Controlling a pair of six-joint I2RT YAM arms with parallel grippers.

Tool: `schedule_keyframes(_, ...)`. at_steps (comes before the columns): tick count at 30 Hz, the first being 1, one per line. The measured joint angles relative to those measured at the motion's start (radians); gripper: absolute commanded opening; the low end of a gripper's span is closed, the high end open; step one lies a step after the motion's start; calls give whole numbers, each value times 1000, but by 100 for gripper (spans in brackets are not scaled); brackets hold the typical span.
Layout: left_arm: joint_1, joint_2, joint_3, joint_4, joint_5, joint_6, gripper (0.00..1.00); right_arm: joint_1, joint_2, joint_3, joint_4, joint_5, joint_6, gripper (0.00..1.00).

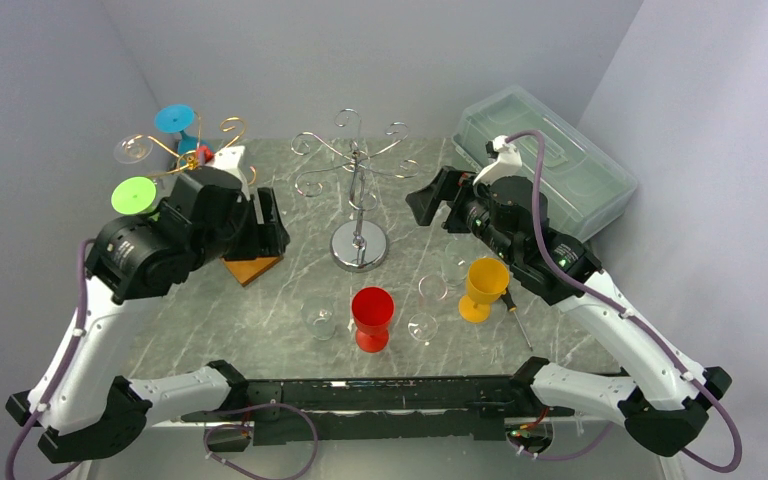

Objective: Take the wine glass off the wine glass rack
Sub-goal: Pick up the wine glass from the wine rack.

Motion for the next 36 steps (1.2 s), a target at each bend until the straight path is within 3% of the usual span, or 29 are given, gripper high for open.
schedule_keyframes(2, 0, 27, 50, 17, -33, 40, 99, 0, 3, 1, -1, -1, 0, 100)
schedule_keyframes(6, 37, 117, 161, 52, -97, 125, 99, 0, 19, 18, -6, -2, -2, 100)
schedule_keyframes(13, 425, 328, 291, 161, -7, 251, 100, 0, 39, 51, -32, -4, -11, 100)
schedule_keyframes(22, 721, 472, 510, 214, 98, 320, 99, 0, 68, 51, -43, -51, -13, 100)
schedule_keyframes(28, 795, 549, 554, 256, 114, 343, 94, 0, 98, 51, -43, -82, -19, 100)
schedule_keyframes(36, 806, 693, 588, 262, 141, 382, 94, 0, 120, 51, -42, -111, -30, 100)
